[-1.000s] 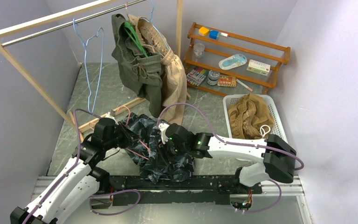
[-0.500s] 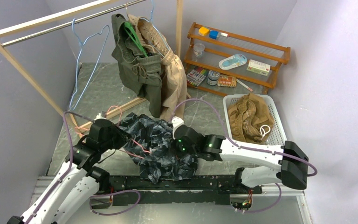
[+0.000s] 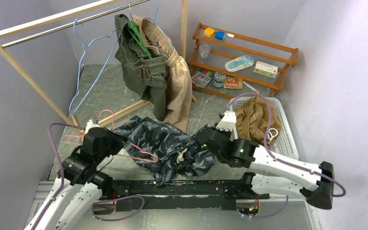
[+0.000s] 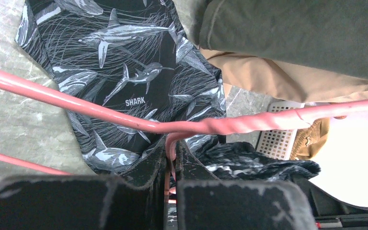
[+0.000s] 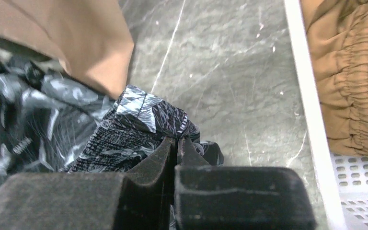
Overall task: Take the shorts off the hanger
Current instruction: Remove the shorts from the hanger, then place the hanger on the clothes rod, then pick up the shorts at the center of the board.
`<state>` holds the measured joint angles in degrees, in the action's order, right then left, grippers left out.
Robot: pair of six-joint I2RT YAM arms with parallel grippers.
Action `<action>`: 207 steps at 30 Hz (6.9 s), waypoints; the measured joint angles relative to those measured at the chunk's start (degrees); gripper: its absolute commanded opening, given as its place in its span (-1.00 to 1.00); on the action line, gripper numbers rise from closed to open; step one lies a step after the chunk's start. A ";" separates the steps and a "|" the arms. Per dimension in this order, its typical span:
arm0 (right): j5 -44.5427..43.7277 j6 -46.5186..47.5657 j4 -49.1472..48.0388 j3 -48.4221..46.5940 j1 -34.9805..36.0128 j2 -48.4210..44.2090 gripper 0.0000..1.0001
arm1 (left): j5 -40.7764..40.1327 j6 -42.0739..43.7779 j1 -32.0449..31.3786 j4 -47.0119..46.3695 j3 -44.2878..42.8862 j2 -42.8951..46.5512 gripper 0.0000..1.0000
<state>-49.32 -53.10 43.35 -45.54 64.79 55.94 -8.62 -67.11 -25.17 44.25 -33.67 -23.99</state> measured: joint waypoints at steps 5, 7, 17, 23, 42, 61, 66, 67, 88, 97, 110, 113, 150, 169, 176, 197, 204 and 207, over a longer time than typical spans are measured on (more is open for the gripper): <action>0.15 -3.06 -0.31 3.96 -5.31 -3.98 -0.97 | 0.28 0.31 0.00 -0.26 -0.02 -0.92 -0.86; 1.68 -5.16 0.50 6.23 -7.32 -2.89 -0.63 | 0.76 0.63 0.00 -0.57 -0.02 -1.73 -0.86; 7.78 -4.17 2.14 3.32 -8.98 0.90 0.16 | 4.72 1.49 0.00 -2.62 -0.04 -4.74 -0.86; 16.11 9.90 -4.79 -0.83 -9.03 -1.36 0.31 | 6.01 -0.74 0.00 -3.41 0.33 -3.98 -0.86; 63.08 32.46 -47.25 2.19 3.78 21.81 0.18 | 11.34 -3.56 0.00 -8.24 2.36 -4.02 -0.86; 63.82 31.21 -45.13 -0.68 3.19 26.16 -1.00 | 12.09 -1.22 0.00 -8.92 2.58 -3.93 -0.35; 62.73 30.40 -41.66 -1.31 3.48 26.16 -1.00 | 12.76 -0.26 0.00 -9.68 2.99 -3.93 0.39; 62.23 30.12 -41.18 -1.29 3.52 26.16 -1.00 | 12.85 -0.15 0.00 -9.70 2.99 -4.02 0.43; 36.57 25.16 -36.11 -4.63 3.58 20.96 -1.00 | 11.65 4.02 0.00 -7.26 2.99 -2.58 0.99; 31.50 34.51 -31.28 -11.98 3.80 21.03 -1.00 | 9.73 4.11 0.00 -4.31 2.99 -3.41 0.98; 22.25 42.25 -31.82 -25.14 3.78 25.68 -1.00 | 8.98 3.43 0.00 -4.07 2.99 -4.52 0.98; 22.08 43.82 -32.09 -27.80 3.80 28.06 -1.00 | 8.96 3.28 0.00 -4.09 3.02 -5.27 0.98; 23.80 41.66 -26.91 -64.04 -0.90 52.37 -1.00 | 8.98 2.95 0.00 -3.67 2.99 -6.01 0.98; 36.11 39.54 -30.56 -48.87 -2.05 43.19 -0.10 | 8.48 3.45 0.00 -3.04 1.64 -7.98 0.98; 36.87 36.02 -34.38 -30.80 -2.12 26.58 0.12 | 4.20 6.51 0.00 -1.05 0.28 -10.36 0.98; 36.54 24.83 -21.49 -3.91 -10.19 17.11 0.65 | 1.88 8.22 0.00 -6.19 5.01 -17.57 0.98; 32.59 9.88 -14.58 -10.08 -10.73 19.63 0.62 | 2.25 6.62 0.00 -6.25 5.25 -15.52 0.98; 31.78 -1.97 -13.51 -8.00 -10.71 18.49 0.62 | 2.23 6.43 0.00 -6.19 5.25 -15.28 0.98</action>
<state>-17.54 -55.07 29.85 -53.54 54.08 74.43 -6.39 -60.69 -25.17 38.06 -28.42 -39.27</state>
